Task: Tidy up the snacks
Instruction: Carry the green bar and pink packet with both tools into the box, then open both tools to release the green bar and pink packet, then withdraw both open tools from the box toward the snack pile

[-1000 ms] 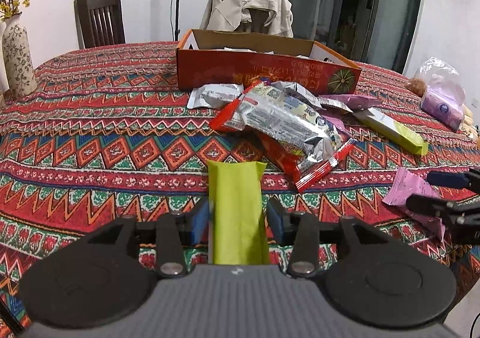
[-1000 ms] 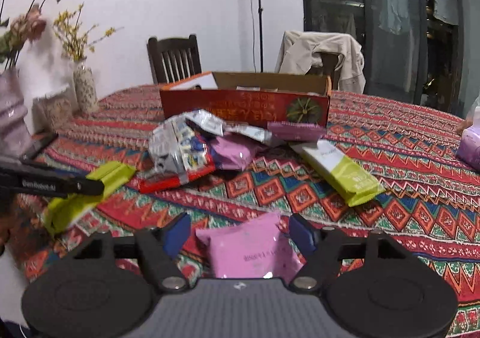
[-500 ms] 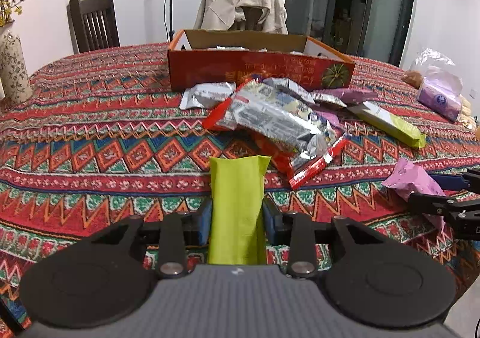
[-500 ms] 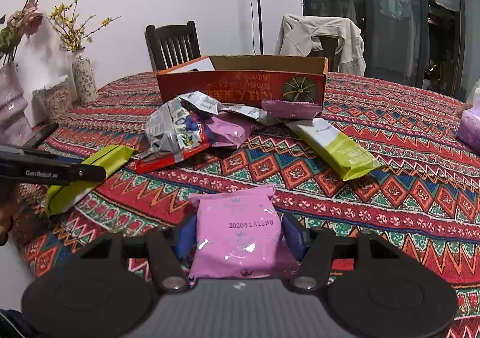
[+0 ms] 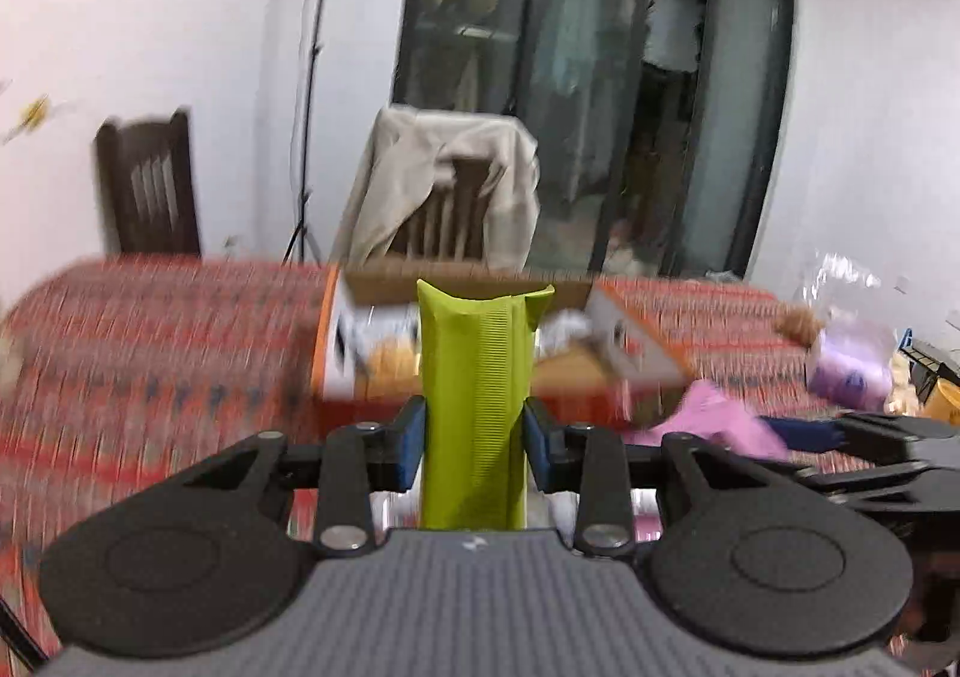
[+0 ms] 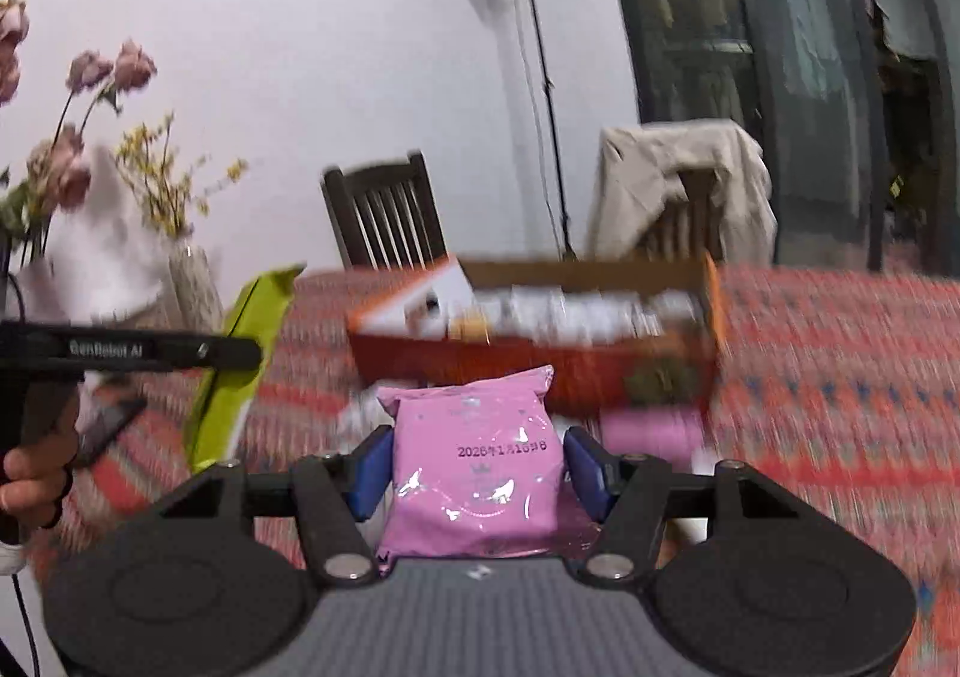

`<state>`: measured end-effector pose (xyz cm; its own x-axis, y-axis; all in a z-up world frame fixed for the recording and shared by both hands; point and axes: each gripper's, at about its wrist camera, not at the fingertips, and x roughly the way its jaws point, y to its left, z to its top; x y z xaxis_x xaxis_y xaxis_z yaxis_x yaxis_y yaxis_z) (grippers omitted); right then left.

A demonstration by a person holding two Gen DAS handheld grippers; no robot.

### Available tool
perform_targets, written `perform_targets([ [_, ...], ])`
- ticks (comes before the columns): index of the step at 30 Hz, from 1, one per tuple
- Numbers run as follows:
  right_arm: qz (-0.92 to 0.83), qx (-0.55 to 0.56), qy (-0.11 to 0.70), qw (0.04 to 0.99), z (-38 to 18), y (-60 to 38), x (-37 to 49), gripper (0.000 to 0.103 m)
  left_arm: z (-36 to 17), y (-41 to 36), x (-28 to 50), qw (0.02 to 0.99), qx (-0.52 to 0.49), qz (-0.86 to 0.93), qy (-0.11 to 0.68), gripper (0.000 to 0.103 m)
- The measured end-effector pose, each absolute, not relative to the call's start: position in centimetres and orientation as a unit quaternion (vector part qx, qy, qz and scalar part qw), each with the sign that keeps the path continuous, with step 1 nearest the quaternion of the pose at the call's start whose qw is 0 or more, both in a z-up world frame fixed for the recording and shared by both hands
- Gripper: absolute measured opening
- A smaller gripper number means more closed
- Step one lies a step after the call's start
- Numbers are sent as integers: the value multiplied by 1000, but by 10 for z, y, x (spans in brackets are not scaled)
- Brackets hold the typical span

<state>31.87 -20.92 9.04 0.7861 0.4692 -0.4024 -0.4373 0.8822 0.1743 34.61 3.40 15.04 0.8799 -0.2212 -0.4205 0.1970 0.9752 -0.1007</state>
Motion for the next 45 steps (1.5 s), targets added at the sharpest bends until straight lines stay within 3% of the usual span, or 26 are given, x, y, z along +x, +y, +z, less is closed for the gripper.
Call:
perform_targets([
  [5,256,63,236,935,113,-180,428,60,164,28,447,969,14,-71,236,34],
  [9,225,63,280,931,103,-146,516,60,148,35,531,953,-23,-36,300,34],
  [18,170,54,366,913,49,-93,595,61,103,35,591,932,-26,-21,361,36],
  [20,181,65,381,904,40,-88,595,63,96,38,587,932,-24,-25,360,46],
  [24,221,83,401,885,37,-86,588,63,100,41,571,934,-18,-31,354,46],
  [31,229,100,358,900,78,-115,566,64,146,49,538,946,-15,-35,321,52],
  [35,224,76,323,917,113,-139,536,69,166,45,495,954,4,-54,294,71],
  [39,215,37,280,935,145,-168,492,77,171,35,422,965,31,-78,249,77],
  [45,203,-4,222,954,166,-220,392,87,160,31,309,979,22,-70,190,96],
])
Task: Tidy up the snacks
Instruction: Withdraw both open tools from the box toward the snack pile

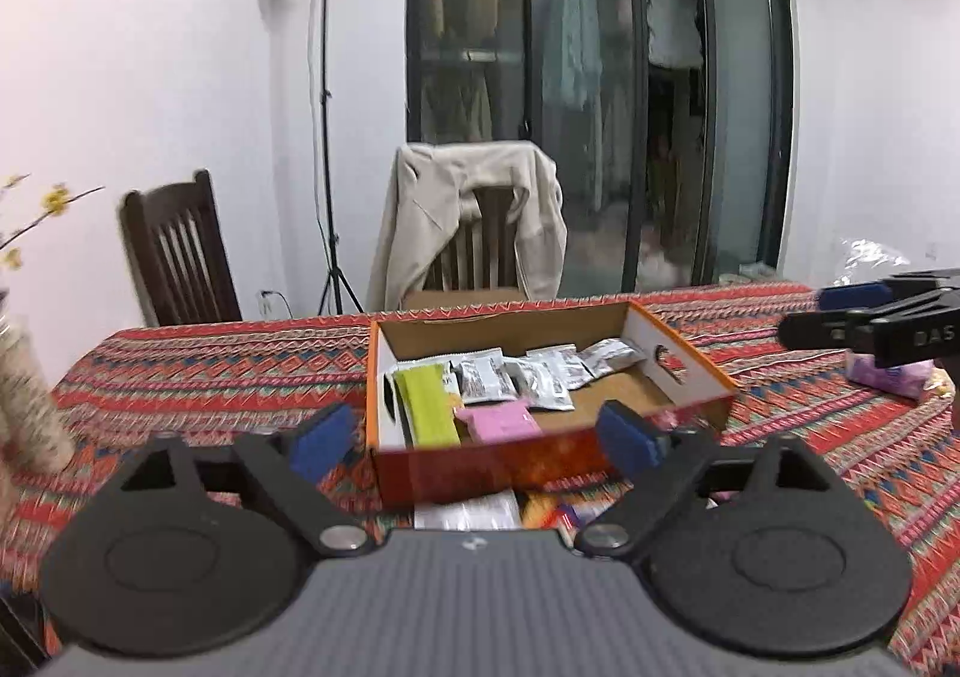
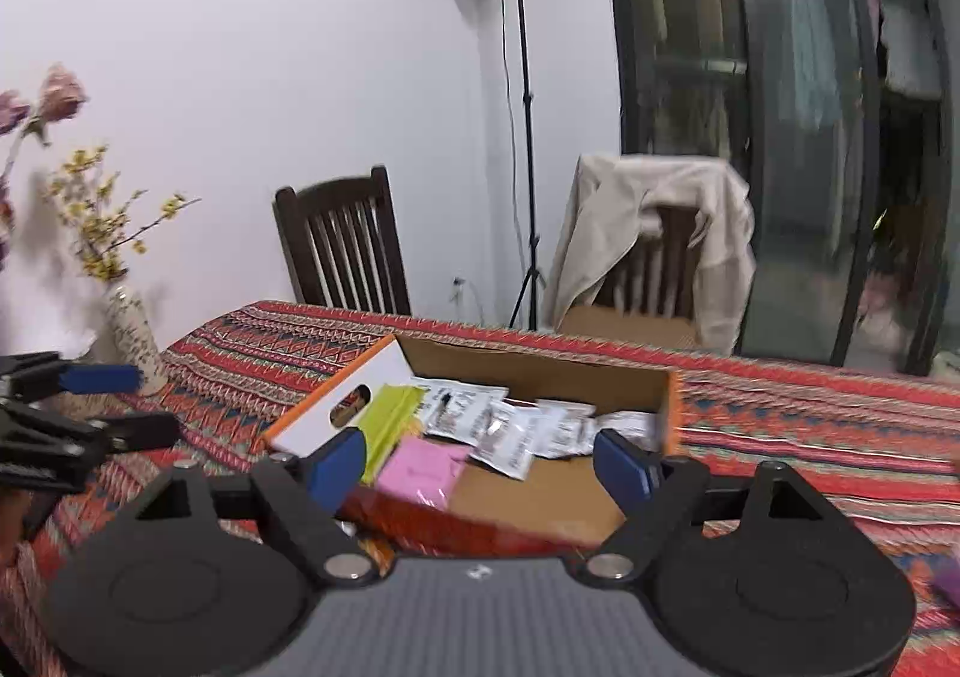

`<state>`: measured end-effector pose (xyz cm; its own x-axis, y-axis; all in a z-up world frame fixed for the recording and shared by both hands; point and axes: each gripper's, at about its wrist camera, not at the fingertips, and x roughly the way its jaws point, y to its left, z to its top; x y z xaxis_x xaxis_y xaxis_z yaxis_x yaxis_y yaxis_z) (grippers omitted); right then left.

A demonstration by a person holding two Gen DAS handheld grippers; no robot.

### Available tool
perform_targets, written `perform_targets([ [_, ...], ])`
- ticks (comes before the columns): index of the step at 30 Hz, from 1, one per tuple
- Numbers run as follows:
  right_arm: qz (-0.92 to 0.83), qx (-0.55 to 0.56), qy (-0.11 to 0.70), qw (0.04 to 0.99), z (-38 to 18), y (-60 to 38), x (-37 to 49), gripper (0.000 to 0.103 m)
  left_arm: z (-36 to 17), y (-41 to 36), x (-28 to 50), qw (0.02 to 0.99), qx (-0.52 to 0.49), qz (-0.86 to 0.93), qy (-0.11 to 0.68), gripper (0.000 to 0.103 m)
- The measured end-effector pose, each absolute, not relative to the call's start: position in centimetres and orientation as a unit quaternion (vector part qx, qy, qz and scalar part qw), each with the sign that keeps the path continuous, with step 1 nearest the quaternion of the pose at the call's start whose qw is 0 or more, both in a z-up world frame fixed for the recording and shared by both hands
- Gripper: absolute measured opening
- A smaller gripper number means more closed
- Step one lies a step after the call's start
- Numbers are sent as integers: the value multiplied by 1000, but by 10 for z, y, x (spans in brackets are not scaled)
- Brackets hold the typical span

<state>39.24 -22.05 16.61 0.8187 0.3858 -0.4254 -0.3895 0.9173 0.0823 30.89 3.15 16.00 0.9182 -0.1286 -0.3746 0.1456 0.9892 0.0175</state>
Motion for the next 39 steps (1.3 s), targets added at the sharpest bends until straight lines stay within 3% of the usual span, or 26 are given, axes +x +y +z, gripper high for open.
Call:
perform_targets([
  [2,192,-12,209,959,161,-235,361,93,148,28,278,982,12,-60,180,98],
  [9,167,-50,205,963,101,-259,265,93,91,14,212,972,-19,-30,231,100],
  [17,174,-13,269,947,28,-264,209,93,47,-5,199,955,-3,-19,294,100],
  [29,179,-14,268,946,22,-257,213,93,48,-16,212,956,23,-22,291,100],
  [39,268,-85,267,922,35,-156,276,92,47,46,225,958,-27,31,284,100],
])
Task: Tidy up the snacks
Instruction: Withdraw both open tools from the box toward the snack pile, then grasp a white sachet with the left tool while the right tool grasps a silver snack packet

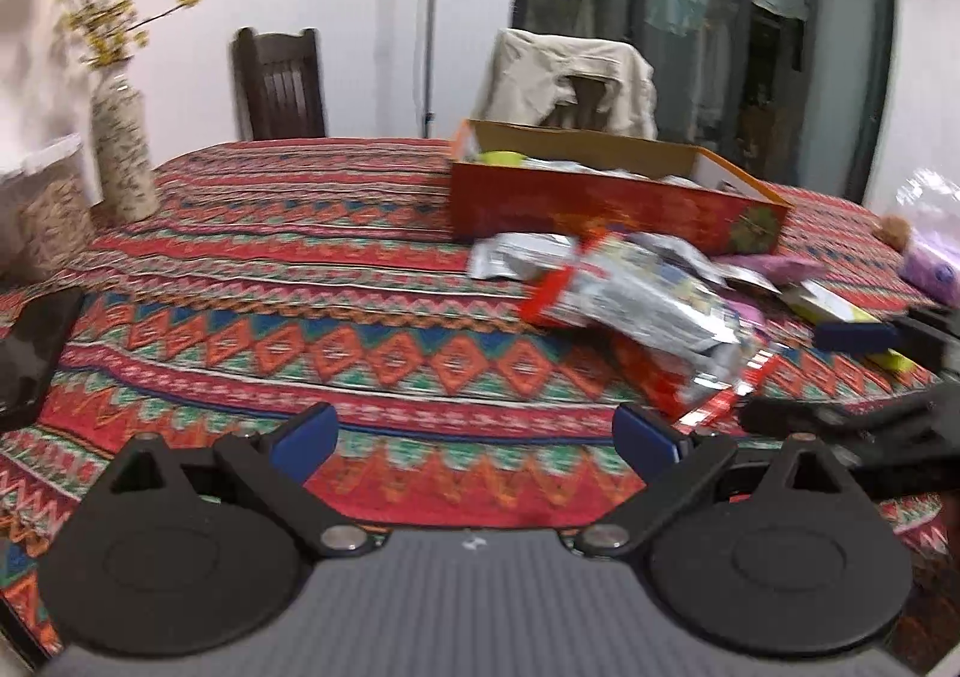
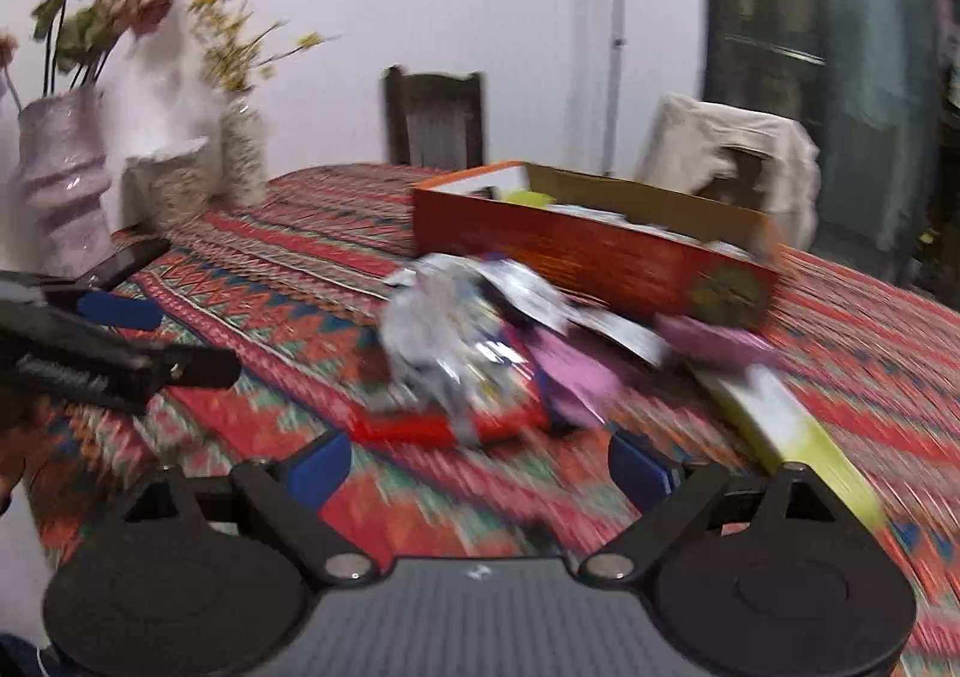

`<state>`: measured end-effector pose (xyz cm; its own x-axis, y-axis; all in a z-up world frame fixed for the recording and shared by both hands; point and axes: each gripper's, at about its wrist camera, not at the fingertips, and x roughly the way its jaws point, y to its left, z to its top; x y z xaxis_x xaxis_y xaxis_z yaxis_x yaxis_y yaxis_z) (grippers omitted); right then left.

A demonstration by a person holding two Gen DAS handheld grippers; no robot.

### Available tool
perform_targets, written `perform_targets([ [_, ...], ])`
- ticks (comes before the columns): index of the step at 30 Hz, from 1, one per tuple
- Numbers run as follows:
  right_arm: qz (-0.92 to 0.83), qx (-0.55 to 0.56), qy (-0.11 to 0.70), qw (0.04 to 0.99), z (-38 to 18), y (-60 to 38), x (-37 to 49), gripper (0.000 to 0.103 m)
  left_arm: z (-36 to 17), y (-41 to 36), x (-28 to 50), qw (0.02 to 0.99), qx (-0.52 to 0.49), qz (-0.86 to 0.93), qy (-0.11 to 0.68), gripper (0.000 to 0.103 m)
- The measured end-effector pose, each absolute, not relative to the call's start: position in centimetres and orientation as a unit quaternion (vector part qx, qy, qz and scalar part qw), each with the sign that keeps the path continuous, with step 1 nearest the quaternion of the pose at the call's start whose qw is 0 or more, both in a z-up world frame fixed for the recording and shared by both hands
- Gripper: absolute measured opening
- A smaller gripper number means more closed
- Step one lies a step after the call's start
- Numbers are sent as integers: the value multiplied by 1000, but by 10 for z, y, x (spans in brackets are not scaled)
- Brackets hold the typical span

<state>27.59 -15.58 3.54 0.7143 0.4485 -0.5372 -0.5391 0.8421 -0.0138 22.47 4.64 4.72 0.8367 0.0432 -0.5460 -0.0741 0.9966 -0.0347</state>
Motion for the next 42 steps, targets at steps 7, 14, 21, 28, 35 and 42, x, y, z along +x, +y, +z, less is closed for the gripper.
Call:
perform_targets([
  [7,261,-165,277,910,25,-71,334,85,44,91,222,955,-57,78,282,100],
  [14,320,-155,291,888,25,-59,322,58,43,102,232,951,-65,88,290,100],
  [21,301,-52,288,908,46,-141,282,58,63,60,281,951,-105,-20,289,99],
  [28,194,11,283,939,44,-236,260,58,80,-40,358,960,-38,-87,262,91],
  [35,150,51,272,949,36,-284,252,58,40,-83,400,944,46,-47,322,54],
  [42,142,55,281,948,25,-296,256,58,47,-64,373,941,37,-64,330,40],
])
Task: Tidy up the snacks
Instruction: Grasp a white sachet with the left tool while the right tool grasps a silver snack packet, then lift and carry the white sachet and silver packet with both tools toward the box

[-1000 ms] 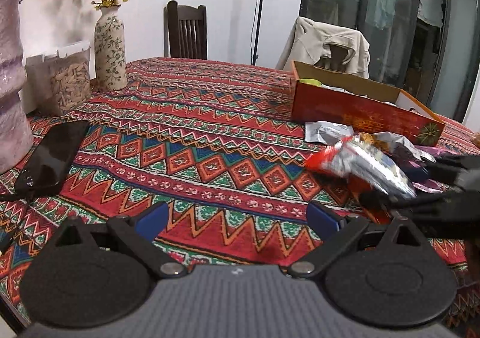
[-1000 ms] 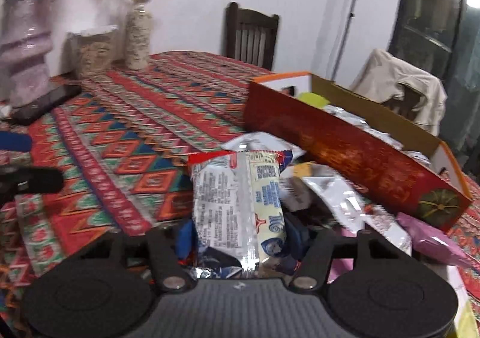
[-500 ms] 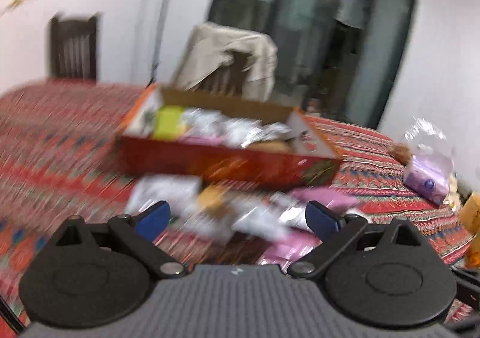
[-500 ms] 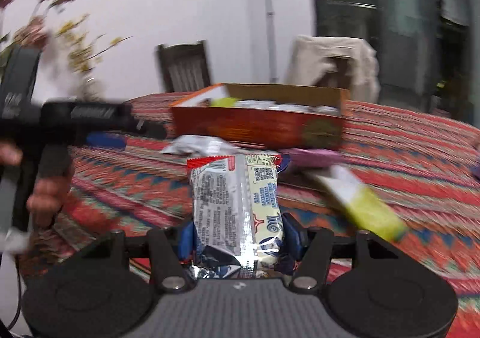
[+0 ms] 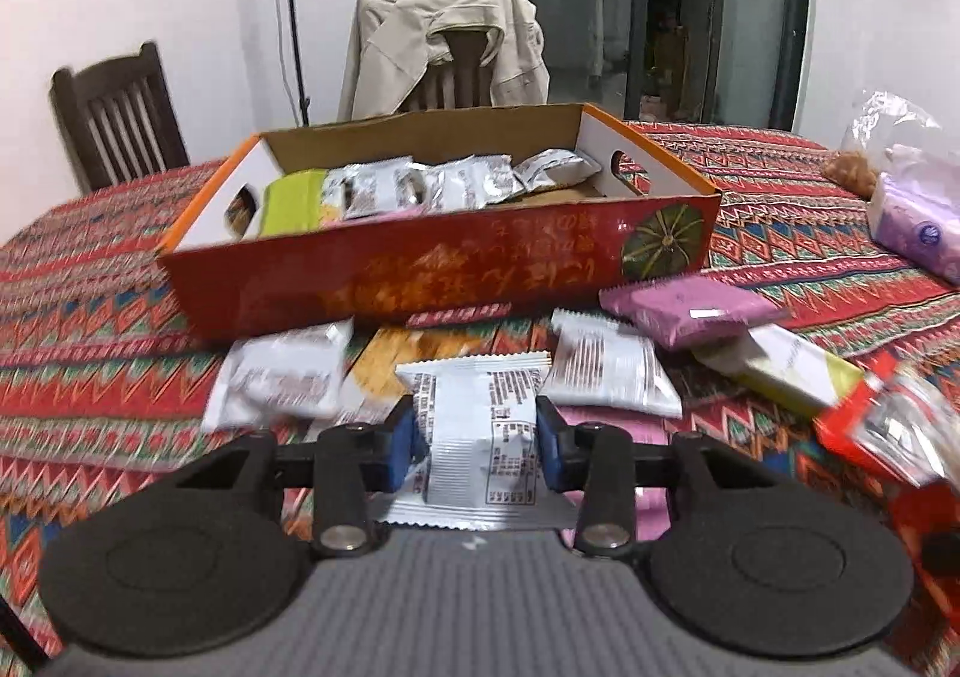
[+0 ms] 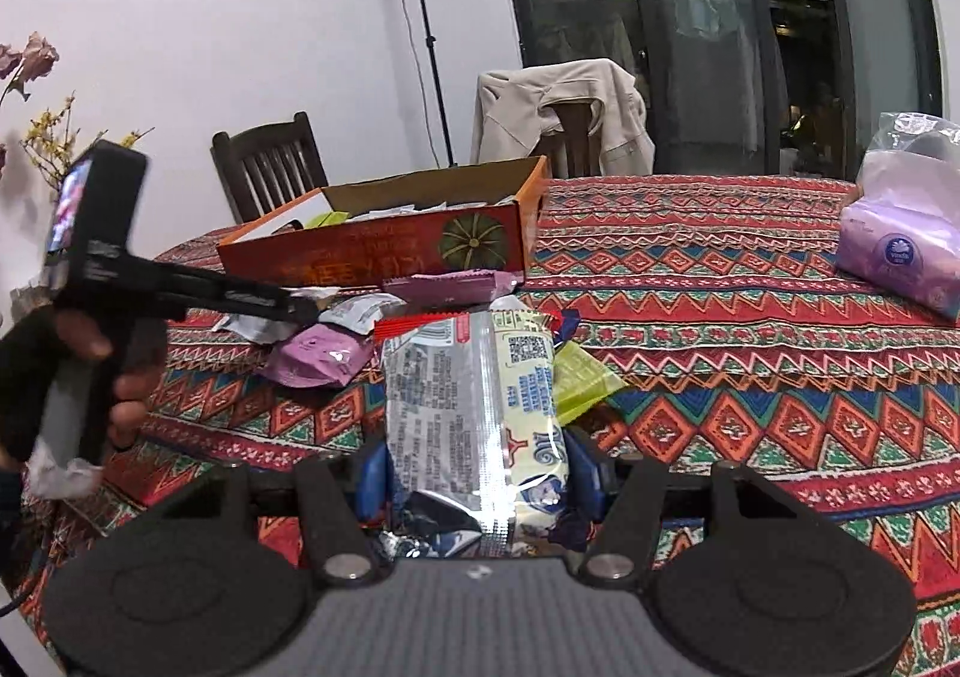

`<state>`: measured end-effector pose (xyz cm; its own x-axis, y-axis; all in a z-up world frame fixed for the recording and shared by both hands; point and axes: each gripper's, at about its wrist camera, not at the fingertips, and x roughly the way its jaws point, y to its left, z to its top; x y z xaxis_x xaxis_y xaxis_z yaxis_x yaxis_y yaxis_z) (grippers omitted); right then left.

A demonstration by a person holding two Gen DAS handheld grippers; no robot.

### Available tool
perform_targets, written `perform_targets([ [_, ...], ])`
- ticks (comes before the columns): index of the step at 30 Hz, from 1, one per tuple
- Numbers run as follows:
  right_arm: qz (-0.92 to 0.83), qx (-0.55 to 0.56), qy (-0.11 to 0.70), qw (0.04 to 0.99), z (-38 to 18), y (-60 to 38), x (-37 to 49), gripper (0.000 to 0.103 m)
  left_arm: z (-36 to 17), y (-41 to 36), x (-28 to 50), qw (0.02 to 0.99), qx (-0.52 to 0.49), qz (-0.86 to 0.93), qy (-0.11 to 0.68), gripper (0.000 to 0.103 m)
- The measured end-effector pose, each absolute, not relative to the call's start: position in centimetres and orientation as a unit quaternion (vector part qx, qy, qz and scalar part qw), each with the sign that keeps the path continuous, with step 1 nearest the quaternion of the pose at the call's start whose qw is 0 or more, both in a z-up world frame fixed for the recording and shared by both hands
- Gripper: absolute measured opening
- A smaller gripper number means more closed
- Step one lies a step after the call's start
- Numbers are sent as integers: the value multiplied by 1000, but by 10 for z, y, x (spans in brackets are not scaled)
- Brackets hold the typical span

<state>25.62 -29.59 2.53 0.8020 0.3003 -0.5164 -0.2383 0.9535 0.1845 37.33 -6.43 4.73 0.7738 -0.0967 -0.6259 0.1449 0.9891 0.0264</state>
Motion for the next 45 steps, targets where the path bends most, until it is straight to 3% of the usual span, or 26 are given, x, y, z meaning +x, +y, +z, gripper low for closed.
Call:
perform_targets([
  [6,167,48,276,945,30,-280,256,58,66,-27,308,949,-22,-62,309,40],
  [13,189,18,322,927,19,-237,262,59,52,0,259,945,-33,-48,323,40],
  [16,183,-12,325,928,16,-219,261,63,41,6,252,941,-32,-50,334,41],
  [18,186,-16,326,927,18,-214,263,72,34,4,251,939,-22,-54,338,42],
  [22,189,-30,328,925,19,-204,273,74,25,0,247,939,1,-60,339,57],
  [24,185,-35,328,926,19,-202,277,74,23,-3,244,941,15,-62,334,57],
  [26,189,-29,329,925,18,-202,281,71,23,-5,241,942,26,-60,328,41],
  [27,191,-25,330,924,18,-202,282,59,23,-5,241,943,26,-60,328,41],
  [30,193,-19,327,925,19,-204,283,55,25,-2,240,942,14,-62,329,40],
  [38,195,4,311,930,29,-217,273,52,42,3,249,946,-8,-60,318,40],
  [45,217,22,265,939,69,-231,307,52,100,0,316,953,-64,-129,267,40],
])
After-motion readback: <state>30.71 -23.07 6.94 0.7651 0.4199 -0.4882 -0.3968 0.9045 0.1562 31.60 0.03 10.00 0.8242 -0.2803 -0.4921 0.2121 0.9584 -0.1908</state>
